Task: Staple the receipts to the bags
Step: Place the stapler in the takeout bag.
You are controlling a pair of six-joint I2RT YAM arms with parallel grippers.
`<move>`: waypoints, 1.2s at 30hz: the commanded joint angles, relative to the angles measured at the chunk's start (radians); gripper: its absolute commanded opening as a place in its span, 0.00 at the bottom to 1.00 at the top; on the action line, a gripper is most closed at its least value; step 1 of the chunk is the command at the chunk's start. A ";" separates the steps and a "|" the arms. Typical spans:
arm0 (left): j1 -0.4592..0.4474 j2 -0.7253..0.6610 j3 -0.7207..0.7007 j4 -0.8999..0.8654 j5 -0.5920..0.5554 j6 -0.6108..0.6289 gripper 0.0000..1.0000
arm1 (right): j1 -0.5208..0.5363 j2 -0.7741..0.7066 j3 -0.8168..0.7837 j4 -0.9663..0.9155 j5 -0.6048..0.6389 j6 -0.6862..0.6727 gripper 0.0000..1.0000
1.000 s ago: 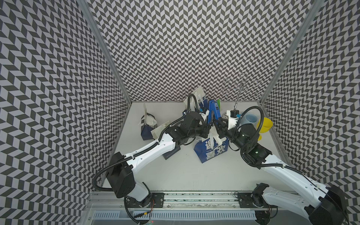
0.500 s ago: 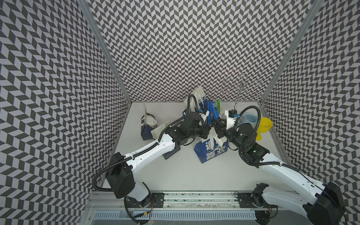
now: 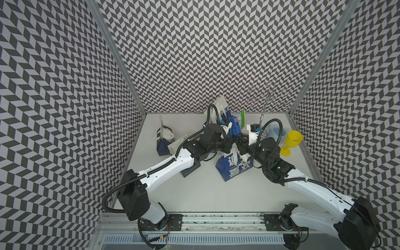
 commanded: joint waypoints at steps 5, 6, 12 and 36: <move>0.000 -0.035 0.006 0.067 -0.006 0.015 0.00 | 0.007 -0.008 0.003 0.087 -0.008 0.011 0.03; 0.000 -0.037 0.006 0.067 -0.008 0.015 0.00 | 0.007 -0.013 0.004 0.083 -0.003 0.013 0.01; -0.002 -0.059 -0.026 0.107 -0.009 0.069 0.00 | 0.007 -0.053 -0.017 0.034 0.022 -0.005 0.14; 0.048 -0.286 -0.543 0.689 0.272 0.549 0.00 | 0.076 -0.315 -0.099 -0.140 0.085 -0.092 0.60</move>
